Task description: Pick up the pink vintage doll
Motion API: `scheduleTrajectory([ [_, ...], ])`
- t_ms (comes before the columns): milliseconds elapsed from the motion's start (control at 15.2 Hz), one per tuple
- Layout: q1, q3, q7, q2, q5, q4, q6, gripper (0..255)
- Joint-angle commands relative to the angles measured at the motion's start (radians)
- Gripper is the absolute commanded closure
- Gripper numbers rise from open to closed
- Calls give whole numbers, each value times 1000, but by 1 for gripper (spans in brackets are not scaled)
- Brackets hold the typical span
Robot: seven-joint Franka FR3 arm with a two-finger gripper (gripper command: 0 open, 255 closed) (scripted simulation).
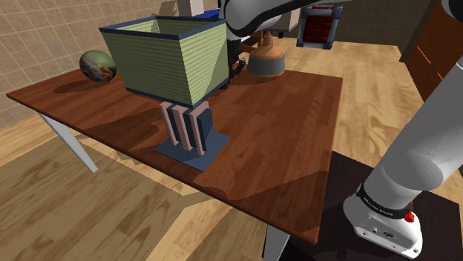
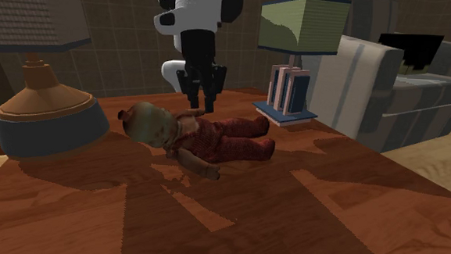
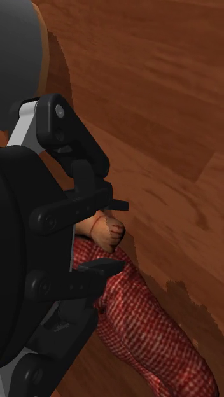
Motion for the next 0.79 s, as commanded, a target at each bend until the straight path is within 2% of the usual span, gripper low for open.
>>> scheduleTrajectory([
  [0, 0, 0, 0, -1, 0, 19, -20, 255],
  [726, -1, -2, 1, -6, 0, 162, -167, 255],
])
